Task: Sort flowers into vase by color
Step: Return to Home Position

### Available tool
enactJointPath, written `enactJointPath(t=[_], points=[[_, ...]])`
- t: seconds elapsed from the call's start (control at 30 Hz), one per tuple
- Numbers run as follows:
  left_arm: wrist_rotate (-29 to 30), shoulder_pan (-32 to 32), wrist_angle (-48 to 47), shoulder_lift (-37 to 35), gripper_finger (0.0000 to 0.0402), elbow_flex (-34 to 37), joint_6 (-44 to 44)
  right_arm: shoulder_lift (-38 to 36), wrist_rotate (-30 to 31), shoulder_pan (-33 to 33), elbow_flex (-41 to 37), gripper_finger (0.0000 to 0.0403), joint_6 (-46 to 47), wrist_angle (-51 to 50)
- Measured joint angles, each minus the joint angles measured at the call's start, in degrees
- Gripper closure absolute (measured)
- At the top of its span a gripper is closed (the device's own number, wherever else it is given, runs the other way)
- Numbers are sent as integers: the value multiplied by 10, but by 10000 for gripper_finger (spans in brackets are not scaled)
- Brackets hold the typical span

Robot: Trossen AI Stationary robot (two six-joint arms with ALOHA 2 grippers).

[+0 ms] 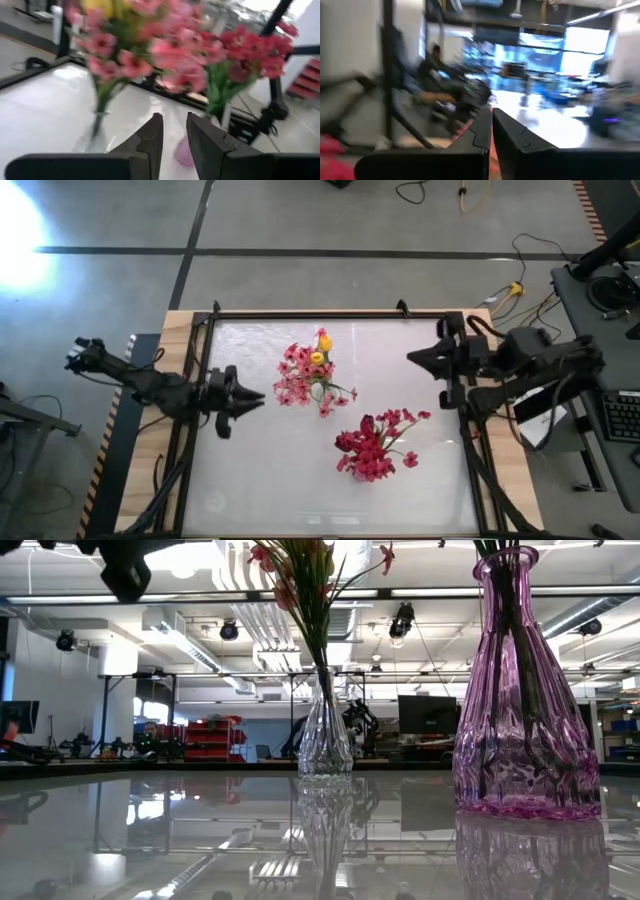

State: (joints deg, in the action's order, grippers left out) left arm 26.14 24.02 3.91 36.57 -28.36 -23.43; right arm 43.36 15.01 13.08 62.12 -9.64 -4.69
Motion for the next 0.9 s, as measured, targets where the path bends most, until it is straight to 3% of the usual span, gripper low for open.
enactJointPath(t=[0.2, 0.37, 0.53, 0.73, 0.9], points=[[18, -25, -17, -44, 326, 27, 3, -17, 0, 0, 0, 394, 105, -91], [19, -25, -24, -36, 326, 37, 10, -17, 0, 0, -8, 394, 102, -128], [94, -26, 26, -22, 326, 55, 49, -23, -8, 0, -58, 394, 101, -124], [108, -25, 103, -36, 326, 94, 104, -35, -51, 0, -160, 394, 119, -50], [121, -25, 129, -73, 326, 151, 79, -86, -51, -1, -263, 394, 79, 109]])
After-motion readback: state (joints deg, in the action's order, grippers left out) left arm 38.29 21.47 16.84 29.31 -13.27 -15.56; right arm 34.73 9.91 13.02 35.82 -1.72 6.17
